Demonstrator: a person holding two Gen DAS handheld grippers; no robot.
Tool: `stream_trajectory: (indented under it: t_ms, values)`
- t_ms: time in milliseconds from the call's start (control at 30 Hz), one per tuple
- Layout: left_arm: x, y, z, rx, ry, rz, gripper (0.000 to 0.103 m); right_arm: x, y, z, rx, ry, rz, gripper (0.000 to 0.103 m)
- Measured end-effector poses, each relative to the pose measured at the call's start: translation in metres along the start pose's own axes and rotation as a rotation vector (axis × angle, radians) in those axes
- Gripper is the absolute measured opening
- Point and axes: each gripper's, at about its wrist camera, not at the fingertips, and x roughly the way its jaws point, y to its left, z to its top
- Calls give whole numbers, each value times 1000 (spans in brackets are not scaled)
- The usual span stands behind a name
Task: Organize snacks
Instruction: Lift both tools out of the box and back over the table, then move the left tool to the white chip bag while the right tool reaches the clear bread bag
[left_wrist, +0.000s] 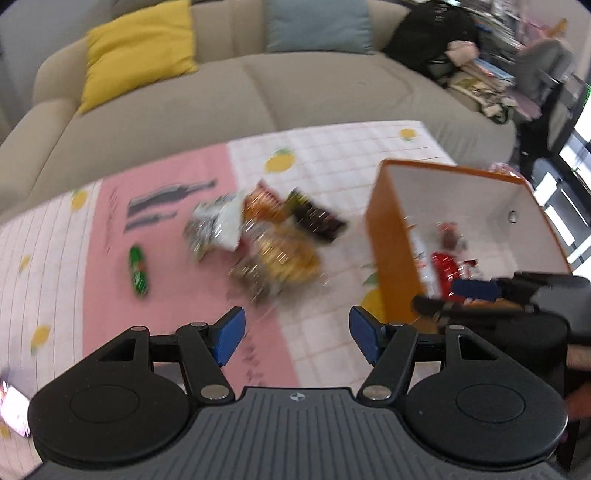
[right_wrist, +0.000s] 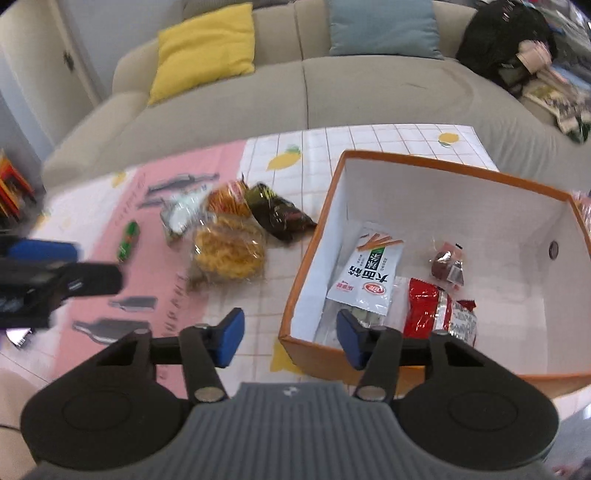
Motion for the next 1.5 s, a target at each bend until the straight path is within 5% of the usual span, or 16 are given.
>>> stream_trajectory:
  t_ms: [333, 433, 767, 967, 1033, 1167, 1267, 1500]
  values:
    - [7, 50, -37, -108, 37, 13, 76, 7, 10, -2, -39, 50, -32, 2]
    - [4, 57, -42, -112, 24, 9, 76, 1, 17, -8, -55, 63, -67, 1]
    - [-1, 66, -50, -100, -35, -29, 76, -17, 24, -29, -111, 19, -121, 3]
    - [0, 75, -49, -102, -70, -44, 76, -27, 41, -21, -126, -104, -148, 8]
    - [1, 75, -48, -85, -82, -28, 76, -27, 48, -16, -123, -139, -132, 20]
    - [6, 81, -44, -74, -107, -10, 76, -20, 65, -7, -136, -182, -93, 22]
    - [13, 90, -40, -102, -113, -22, 76, -9, 79, -1, -166, -186, -68, 36]
    - [33, 104, -31, -136, -141, 6, 81, 23, 92, 10, -148, -149, -34, 39]
